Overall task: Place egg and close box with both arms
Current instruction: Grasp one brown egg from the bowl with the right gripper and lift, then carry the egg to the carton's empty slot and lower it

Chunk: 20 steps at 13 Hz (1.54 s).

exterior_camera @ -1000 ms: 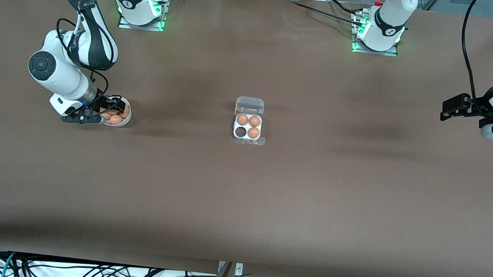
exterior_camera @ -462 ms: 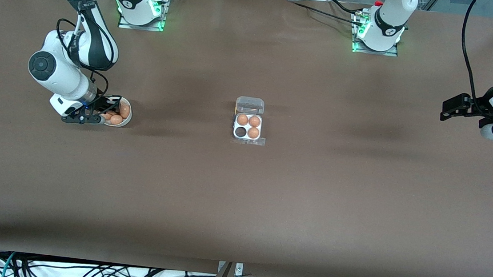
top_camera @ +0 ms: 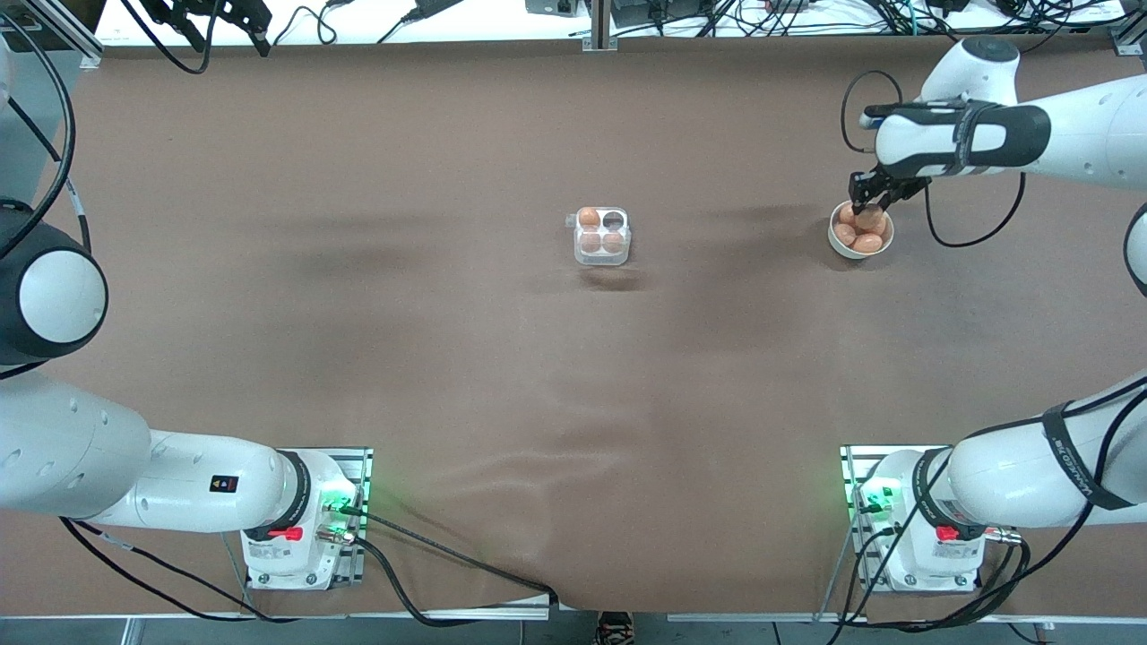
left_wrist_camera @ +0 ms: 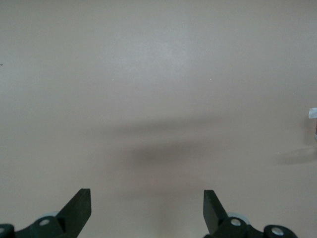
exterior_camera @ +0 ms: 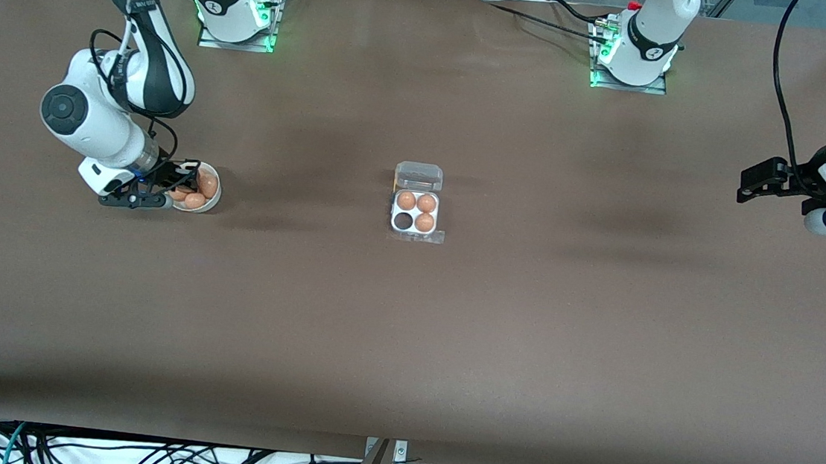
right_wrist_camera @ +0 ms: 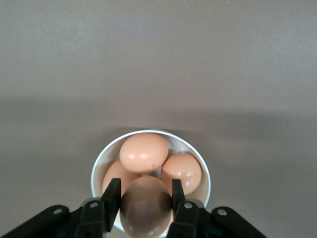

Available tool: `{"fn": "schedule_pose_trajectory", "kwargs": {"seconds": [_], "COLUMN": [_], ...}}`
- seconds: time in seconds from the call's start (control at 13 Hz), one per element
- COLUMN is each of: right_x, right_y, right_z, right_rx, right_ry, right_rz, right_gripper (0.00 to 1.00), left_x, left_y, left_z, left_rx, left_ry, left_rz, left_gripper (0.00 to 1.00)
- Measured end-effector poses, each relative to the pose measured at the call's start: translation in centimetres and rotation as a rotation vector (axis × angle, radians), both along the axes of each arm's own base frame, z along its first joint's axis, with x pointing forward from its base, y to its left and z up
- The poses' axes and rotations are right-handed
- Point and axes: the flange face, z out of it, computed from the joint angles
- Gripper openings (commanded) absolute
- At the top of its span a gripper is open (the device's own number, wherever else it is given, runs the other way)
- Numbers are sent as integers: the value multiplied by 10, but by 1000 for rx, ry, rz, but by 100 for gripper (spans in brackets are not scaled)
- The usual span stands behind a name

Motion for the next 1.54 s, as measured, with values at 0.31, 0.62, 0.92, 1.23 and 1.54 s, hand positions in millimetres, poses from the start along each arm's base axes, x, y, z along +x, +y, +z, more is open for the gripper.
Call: {"fn": "schedule_pose_trajectory", "kwargs": {"seconds": [0.31,0.62,0.92,1.23,1.54], "right_x": [39,64,71,91,104], "right_y": [0,-11,-11,50,191], "right_z": [96,215,294,260,188], "right_rx": [3,4,0,28,12], "right_ry": [68,79,96,128,88], "right_rz": [1,-16,-44,-78,-112], "right_gripper": [0,0,0,0,0], "left_x": [0,1,1,1,1], "left_y": [0,0,0,-1,-1], "left_z": [-1,-1,-1,-1,0], "left_rx": [0,0,0,0,0], "left_ry": [2,2,2,1,-2], "left_rz": [0,0,0,-1,-2], "left_gripper": [100,100,100,100,100]}}
